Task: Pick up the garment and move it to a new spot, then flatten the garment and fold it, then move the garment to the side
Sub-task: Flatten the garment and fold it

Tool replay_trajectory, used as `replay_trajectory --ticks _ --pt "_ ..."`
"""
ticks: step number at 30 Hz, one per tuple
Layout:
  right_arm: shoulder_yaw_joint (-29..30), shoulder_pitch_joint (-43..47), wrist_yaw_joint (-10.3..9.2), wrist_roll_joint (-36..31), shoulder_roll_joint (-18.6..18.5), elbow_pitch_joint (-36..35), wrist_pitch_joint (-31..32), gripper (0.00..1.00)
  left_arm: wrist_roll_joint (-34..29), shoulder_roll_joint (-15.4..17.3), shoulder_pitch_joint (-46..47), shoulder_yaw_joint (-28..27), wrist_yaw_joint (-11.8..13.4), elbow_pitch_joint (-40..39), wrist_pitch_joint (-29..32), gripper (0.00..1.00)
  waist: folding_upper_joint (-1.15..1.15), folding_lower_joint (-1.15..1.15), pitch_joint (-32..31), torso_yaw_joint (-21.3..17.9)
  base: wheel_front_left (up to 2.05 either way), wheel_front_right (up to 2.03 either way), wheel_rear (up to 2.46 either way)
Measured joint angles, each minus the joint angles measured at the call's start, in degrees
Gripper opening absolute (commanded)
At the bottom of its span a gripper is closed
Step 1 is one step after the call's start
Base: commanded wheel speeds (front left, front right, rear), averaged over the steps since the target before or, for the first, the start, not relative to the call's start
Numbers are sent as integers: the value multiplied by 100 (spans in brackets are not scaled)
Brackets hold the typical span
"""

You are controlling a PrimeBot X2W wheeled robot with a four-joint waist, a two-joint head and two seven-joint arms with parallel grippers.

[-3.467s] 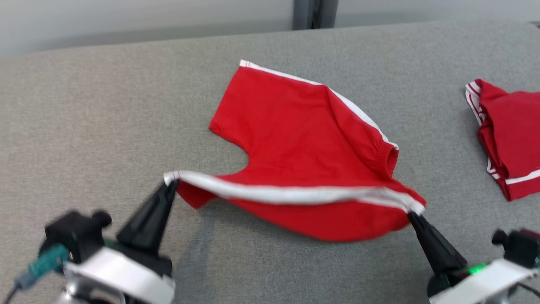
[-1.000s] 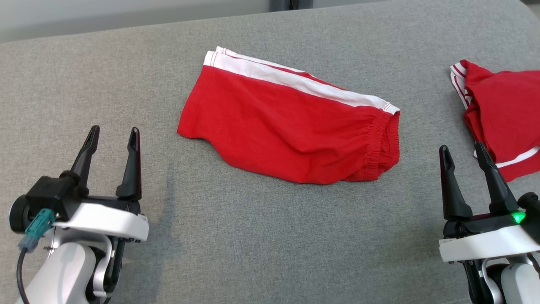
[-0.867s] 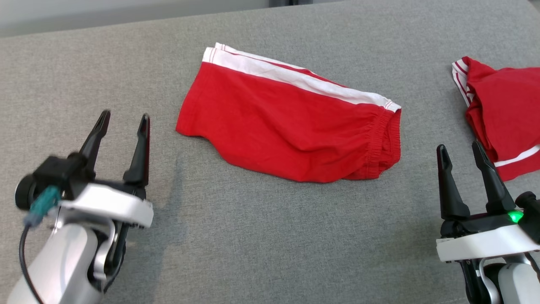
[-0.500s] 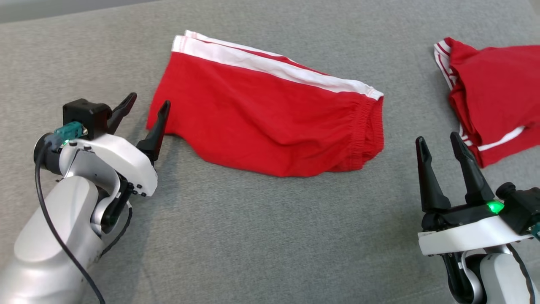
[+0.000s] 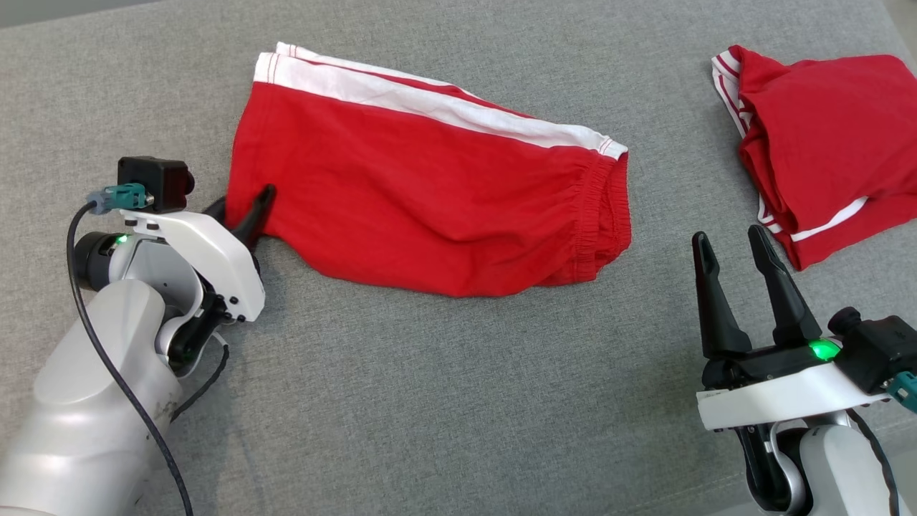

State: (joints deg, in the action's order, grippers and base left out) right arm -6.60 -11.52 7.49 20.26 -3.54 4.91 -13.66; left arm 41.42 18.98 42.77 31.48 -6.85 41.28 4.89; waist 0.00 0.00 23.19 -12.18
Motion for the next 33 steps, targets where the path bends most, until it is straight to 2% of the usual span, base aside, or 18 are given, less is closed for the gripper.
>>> replay_trajectory --ticks 5,12,15,19,20,21,22,23,28,33 --pt "18 -14 0 22 -3 3 -27 100 190 -40 -65 -12 -41 20 -442 0 0 0 -37 39 0 0 0" --pt "191 182 0 92 -13 -19 -51 100 519 -10 -1037 -265 1 -654 -1273 0 0 0 -157 189 0 0 0" --pt "235 240 0 92 -34 -44 -47 100 578 16 -1540 -371 235 -1159 -1475 0 0 0 -208 290 0 0 0" --pt "328 278 0 59 -86 -105 42 100 624 30 -2135 -387 611 -1903 -1452 0 0 0 -263 431 0 0 0" --pt "328 278 0 59 -86 -105 42 100 624 30 -2135 -387 611 -1903 -1452 0 0 0 -263 431 0 0 0" --pt "361 277 0 48 -98 -131 91 100 608 31 -2335 -433 795 -2184 -1575 0 0 0 -284 487 0 0 0" --pt "361 277 0 48 -98 -131 91 100 608 31 -2335 -433 795 -2184 -1575 33 0 0 -284 487 0 0 0" --pt "359 276 0 46 -101 -144 113 100 604 24 -2392 -461 890 -2296 -1610 100 0 0 -296 502 0 0 0" --pt "383 264 0 -32 -138 -193 212 100 377 38 -2692 -749 1382 -2735 -1871 100 0 0 -390 519 0 0 0" --pt "480 266 0 -267 -204 -279 308 100 -428 97 -2897 -1270 1978 -3500 -1968 100 0 0 -536 604 0 0 0"
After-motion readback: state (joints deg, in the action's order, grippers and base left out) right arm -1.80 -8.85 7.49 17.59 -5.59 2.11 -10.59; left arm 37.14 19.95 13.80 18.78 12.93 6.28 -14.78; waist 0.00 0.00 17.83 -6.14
